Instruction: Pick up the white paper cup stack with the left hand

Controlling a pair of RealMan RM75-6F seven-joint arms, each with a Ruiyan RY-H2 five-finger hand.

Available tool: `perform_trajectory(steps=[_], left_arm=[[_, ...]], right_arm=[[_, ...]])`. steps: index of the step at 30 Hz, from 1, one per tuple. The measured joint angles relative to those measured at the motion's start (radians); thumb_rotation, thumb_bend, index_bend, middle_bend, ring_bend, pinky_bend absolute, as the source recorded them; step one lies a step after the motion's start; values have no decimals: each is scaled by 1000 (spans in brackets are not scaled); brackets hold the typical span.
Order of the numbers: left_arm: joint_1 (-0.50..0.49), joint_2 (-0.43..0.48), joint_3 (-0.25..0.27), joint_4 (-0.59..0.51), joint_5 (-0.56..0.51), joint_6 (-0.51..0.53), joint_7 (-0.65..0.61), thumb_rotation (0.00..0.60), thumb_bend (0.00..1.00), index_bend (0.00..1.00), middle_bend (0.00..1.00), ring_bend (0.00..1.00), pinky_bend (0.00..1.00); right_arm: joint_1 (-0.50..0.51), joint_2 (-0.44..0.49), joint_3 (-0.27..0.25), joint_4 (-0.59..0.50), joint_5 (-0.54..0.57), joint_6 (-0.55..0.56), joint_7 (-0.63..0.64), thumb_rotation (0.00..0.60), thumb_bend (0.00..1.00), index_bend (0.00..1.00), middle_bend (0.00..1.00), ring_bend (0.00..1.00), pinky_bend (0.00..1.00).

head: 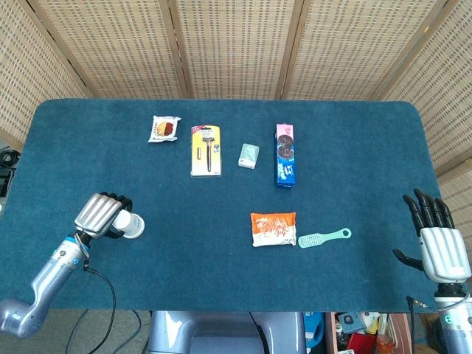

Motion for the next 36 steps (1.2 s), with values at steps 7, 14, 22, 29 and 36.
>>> perform_trajectory(steps=[7,14,22,29,36], left_arm=[[10,32,-9,-27,-9,26,-27,600,83,509,533,478,495],[21,40,-46,-51,-6,62,-236,600,84,509,533,478,495],[27,6,-127,-71,-24,84,-766,600,84,509,531,478,495],[-28,-46,-236,-90,-119,-49,-1169,600,88,509,527,478,495],[-188,-138,-346,-28,-200,-305,-1348,600,102,509,511,478,495]], right_arm=[[2,1,-1,0,1,-7,3,600,0,0,0,0,0],[4,0,0,3,0,-9,9,600,0,0,0,0,0],[10,-5,2,27,-44,5,67,600,0,0,0,0,0],[44,-48,8,164,-183,57,179,600,0,105,40,0,0],[152,-95,34,346,-342,113,287,600,11,247,78,0,30]])
